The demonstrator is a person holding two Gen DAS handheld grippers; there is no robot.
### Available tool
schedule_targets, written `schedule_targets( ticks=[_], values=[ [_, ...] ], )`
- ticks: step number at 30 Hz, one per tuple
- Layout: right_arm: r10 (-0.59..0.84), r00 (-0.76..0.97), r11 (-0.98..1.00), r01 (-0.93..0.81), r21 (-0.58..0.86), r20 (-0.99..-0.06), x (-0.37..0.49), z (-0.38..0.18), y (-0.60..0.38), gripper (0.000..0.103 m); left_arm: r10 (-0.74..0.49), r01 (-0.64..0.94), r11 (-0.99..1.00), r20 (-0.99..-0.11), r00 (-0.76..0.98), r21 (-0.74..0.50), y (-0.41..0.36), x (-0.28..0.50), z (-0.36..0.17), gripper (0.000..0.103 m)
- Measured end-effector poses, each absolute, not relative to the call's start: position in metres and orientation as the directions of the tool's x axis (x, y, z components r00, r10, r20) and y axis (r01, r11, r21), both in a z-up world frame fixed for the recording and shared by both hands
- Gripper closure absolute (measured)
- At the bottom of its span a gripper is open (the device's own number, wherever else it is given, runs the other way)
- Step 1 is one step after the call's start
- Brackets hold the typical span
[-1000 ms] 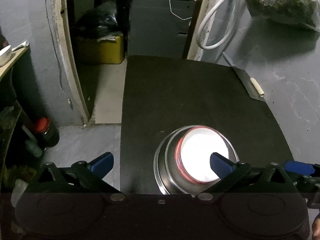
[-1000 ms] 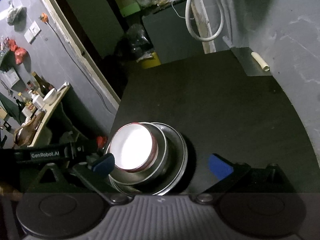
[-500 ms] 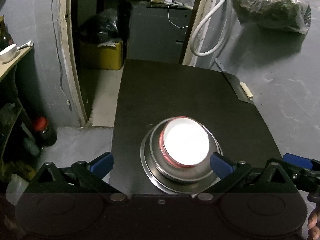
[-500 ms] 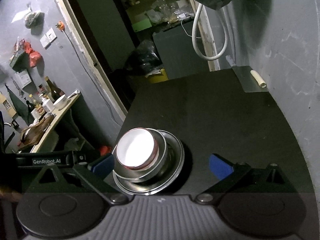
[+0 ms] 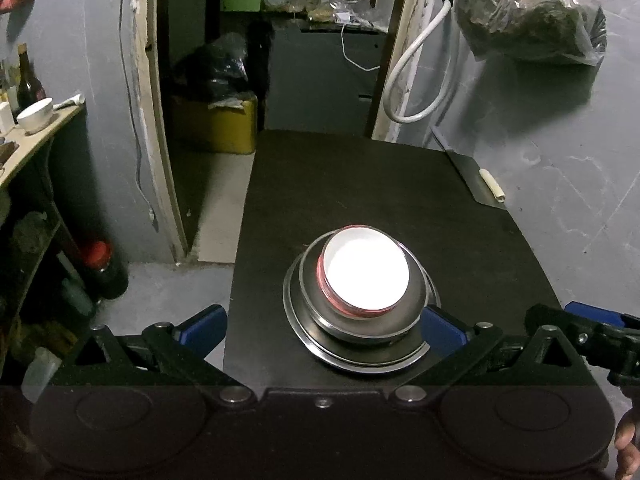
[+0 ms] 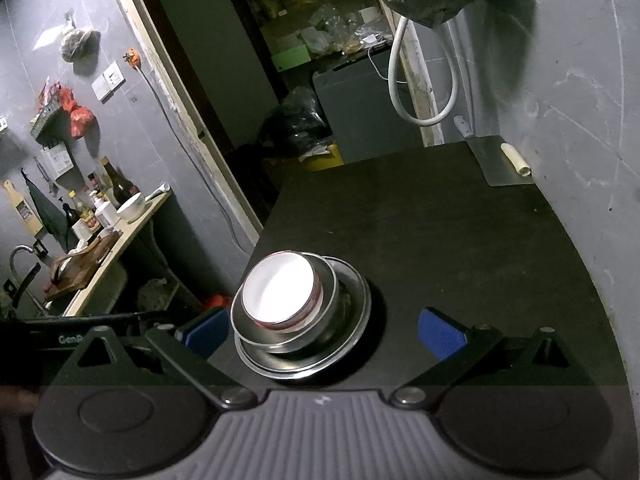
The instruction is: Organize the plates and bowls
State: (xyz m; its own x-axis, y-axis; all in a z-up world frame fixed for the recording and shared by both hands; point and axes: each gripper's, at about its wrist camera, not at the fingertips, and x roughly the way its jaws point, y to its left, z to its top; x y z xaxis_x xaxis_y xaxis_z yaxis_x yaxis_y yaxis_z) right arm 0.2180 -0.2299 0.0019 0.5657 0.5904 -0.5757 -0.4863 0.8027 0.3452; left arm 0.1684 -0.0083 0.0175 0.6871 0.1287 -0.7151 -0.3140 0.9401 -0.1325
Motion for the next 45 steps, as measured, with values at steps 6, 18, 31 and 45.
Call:
schedule_targets(
  ticks=[6, 18, 31, 45],
  values=[
    [0.58, 0.578, 0.809, -0.49, 0.323, -0.575, 0.206, 0.003, -0.224, 0.0, 0.138, -0.313, 0.94, -0.683, 0.717, -0.138, -0.006, 0.155, 0.016, 0.001],
    [0.522, 0.637, 0.851, -0.434, 0.296, -0.567, 0.168, 0.01, -0.202, 0.0, 0.164, -0.287, 0.952, -0.621, 0.767, -0.104, 0.014, 0.111, 0.018, 0.001],
    [0.449, 0.729, 0.893, -0.384, 0.234, -0.517, 0.108, 0.013, -0.187, 0.0, 0.124, -0.234, 0.964, -0.557, 0.821, -0.13, 0.032, 0.055, 0.026, 0.001],
    [0.41, 0.781, 0.912, -0.367, 0.186, -0.471, 0.042, 0.013, -0.182, 0.0, 0.079, -0.187, 0.971, -0.539, 0.838, -0.147, 0.034, -0.003, 0.019, 0.001]
  ],
)
